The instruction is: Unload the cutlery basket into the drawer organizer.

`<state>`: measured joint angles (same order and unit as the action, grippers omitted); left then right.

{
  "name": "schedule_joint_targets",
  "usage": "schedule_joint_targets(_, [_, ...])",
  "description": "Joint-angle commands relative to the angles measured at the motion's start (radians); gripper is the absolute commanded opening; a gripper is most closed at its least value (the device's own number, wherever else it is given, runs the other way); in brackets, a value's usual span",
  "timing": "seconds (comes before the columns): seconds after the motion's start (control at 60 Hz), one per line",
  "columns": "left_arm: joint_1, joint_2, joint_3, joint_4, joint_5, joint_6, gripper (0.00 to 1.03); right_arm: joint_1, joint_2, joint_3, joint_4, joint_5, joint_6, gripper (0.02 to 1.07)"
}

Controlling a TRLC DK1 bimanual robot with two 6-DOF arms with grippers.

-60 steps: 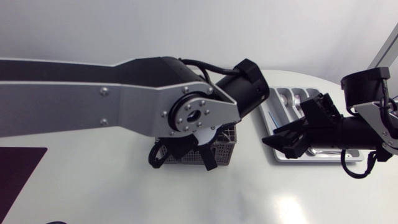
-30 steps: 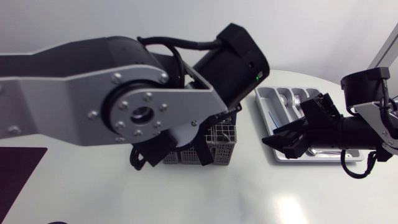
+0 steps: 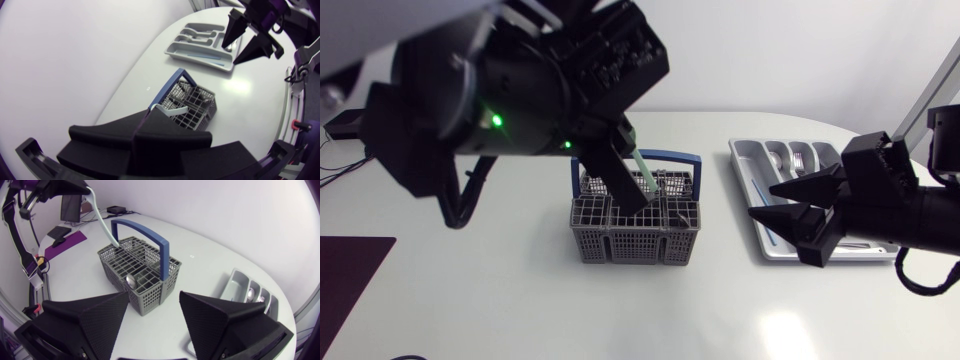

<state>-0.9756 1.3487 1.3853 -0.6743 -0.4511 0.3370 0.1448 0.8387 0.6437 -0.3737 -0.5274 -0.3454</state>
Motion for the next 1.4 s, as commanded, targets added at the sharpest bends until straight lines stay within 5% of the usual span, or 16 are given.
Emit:
schedule_joint_targets(0.0, [0.044,0.0,0.064,-0.018,0.089,-0.072,0.08,0.041,-0.058,-0.035,-0.001,0.004,-0.015,0.79])
schedule_joint_targets(0.167, [0.124,0.07,0.106,-0.048,0.316,-0.176,0.08,0.16,-0.171,-0.072,0.03,0.087,-0.012,0.81])
schedule_joint_targets(0.333, [0.181,0.15,0.133,-0.065,0.5,-0.266,0.08,0.391,-0.256,-0.127,0.105,0.356,-0.017,0.81])
schedule_joint_targets(0.583, [0.186,0.216,0.158,-0.065,0.604,-0.311,0.08,0.613,-0.231,-0.197,0.257,0.633,-0.072,0.8])
schedule_joint_targets(0.833, [0.186,0.239,0.164,-0.061,0.637,-0.323,0.08,0.627,-0.101,-0.193,0.387,0.682,-0.086,0.79])
schedule_joint_targets(1.083, [0.186,0.253,0.164,-0.057,0.649,-0.328,0.08,0.684,-0.01,-0.176,0.476,0.761,-0.092,0.56])
schedule_joint_targets(1.383, [0.183,0.253,0.167,-0.057,0.658,-0.332,0.08,0.684,0.06,-0.153,0.515,0.787,-0.093,0.45])
